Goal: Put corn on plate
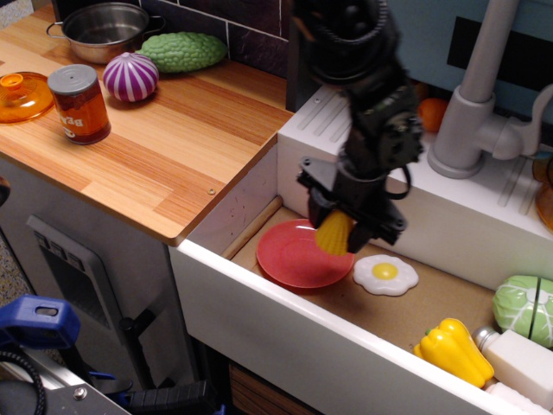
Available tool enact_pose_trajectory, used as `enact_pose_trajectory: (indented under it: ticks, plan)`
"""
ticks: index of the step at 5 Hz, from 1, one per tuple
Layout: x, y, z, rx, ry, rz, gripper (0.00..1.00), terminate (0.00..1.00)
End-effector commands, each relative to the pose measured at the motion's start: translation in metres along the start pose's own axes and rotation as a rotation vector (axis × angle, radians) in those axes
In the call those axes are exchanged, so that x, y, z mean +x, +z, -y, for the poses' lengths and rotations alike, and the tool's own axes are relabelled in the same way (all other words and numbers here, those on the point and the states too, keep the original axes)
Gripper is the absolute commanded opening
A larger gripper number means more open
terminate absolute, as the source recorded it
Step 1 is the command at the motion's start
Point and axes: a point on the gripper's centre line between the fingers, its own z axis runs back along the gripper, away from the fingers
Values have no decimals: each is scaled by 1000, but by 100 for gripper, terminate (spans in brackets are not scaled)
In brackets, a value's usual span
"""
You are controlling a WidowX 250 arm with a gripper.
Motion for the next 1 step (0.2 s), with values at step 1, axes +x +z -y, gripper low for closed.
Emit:
enact_pose_trajectory:
  ticks: [1]
  plan:
    - [2,-4,-16,-35,-34,49,0,100]
